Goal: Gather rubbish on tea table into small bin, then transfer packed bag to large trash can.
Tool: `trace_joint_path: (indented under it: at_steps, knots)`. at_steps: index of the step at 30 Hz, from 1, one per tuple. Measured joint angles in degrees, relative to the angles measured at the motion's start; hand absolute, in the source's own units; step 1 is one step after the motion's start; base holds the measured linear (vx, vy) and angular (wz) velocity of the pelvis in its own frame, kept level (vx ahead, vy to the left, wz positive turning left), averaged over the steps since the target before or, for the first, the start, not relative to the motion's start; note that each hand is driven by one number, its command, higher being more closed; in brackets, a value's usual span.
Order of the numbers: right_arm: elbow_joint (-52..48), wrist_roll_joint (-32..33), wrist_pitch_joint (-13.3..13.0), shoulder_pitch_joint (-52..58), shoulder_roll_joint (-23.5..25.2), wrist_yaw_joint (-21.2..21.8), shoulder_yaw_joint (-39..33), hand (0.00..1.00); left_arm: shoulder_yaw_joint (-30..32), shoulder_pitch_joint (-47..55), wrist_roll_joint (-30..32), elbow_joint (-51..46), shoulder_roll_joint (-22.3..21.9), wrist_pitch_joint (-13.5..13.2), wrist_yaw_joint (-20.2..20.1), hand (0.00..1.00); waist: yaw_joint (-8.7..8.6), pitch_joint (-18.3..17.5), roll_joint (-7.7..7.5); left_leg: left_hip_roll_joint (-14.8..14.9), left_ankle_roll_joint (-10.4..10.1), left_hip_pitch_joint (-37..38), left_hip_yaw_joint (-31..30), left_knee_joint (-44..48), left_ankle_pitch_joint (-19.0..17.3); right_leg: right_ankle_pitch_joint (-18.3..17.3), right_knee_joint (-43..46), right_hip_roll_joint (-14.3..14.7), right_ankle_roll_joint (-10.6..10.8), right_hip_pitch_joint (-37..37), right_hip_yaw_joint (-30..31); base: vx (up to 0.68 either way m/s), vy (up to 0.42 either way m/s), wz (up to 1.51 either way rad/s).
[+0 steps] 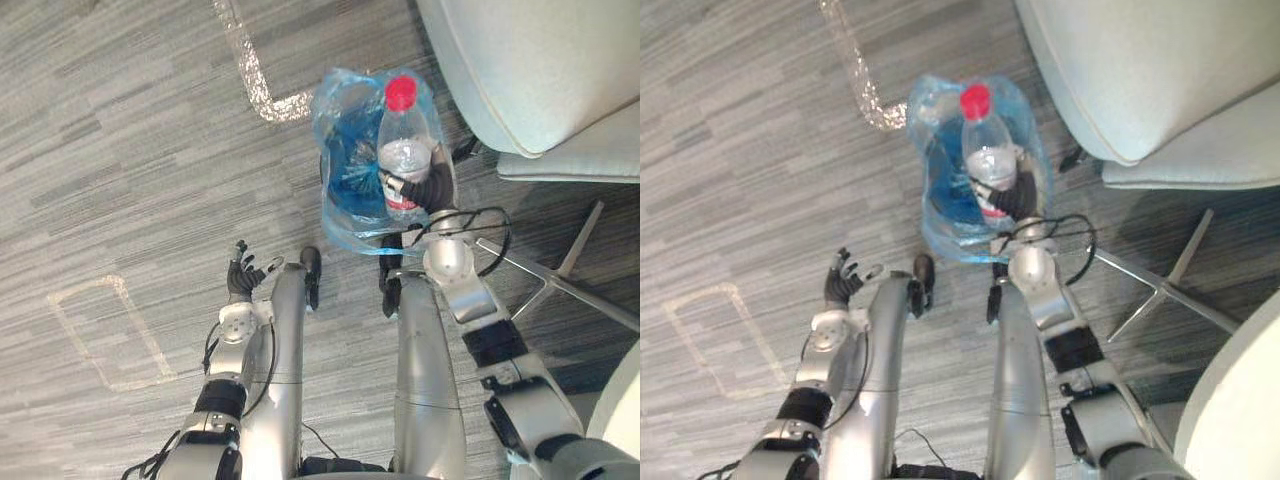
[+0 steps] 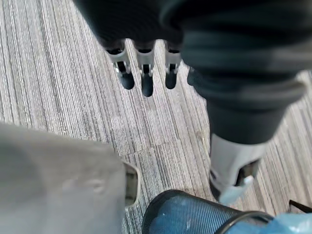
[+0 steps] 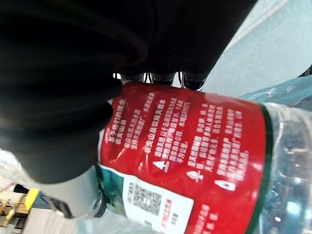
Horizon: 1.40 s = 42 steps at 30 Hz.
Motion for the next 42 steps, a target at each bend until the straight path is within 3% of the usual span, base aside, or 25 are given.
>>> trace_joint_path:
  at_steps: [6,15,16,27,33,42]
  knots:
    - [6.1,2.2,0.6,-5.3,-2.2,-0.1,-0.1,1.00,-0.1,-1.4,-0.6,0.0,0.3,-1.2,0.0,0.00,0.38,0.0,0.00,-0.6,-0.9,-2.3,-1.1,-0.8,1.0,-0.2,0.0,-0.9,-0.6,-2.2,-1.4,-0.07,0.017,0.15]
    - [9.6,6.7,0.8,-8.3,-1.6,-1.3,-0.6,1.00,-0.3,-2.0,-1.1,0.3,0.5,-1.2,0.7,0.00,0.46,0.0,0.01,-0.6,-2.3,-2.8,-2.6,-2.0,1.8,-0.2,-0.2,-1.3,-0.9,-2.7,-3.2,-0.04,0.013,0.08]
    - [9.6,6.7,0.8,-8.3,-1.3,-1.3,-0.6,0.00,-0.3,-2.0,-1.1,0.3,0.5,-1.2,0.7,0.00,0.45,0.0,0.01,-0.6,-2.3,-2.8,-2.6,-2.0,1.8,-0.2,-0.2,-1.3,-0.9,-2.7,-3.3,-0.06,0.022,0.01]
    - [8.3,6.6,0.8,-7.5,3.2,-2.3,-2.2,0.00,-0.5,-2.7,-1.0,1.4,0.2,-1.0,0.7,0.00,0.48,-0.5,0.09,-0.4,-3.0,-2.9,-3.4,-3.2,3.3,0.8,-1.0,-1.3,-2.5,-2.7,-4.4,-0.05,0.020,0.03]
    - [2.5,6.3,0.4,-3.8,3.2,-2.2,-2.0,0.00,-0.1,-2.7,-1.0,1.7,0.0,-0.8,0.6,0.00,0.53,-0.8,-0.04,0.2,-3.4,-2.8,-4.2,-3.4,3.6,1.4,-2.0,-0.7,-3.6,-2.1,-5.2,-0.04,0.020,-0.02]
    - [-4.7,-3.1,-0.8,4.0,0.7,-1.1,1.1,0.00,0.0,-2.6,0.7,3.8,0.3,-0.6,0.5,0.00,0.27,-2.4,-0.12,1.5,-3.6,-2.5,-4.5,-3.5,3.7,2.1,-3.3,0.3,-4.2,-1.4,-5.9,-0.02,0.016,-0.05]
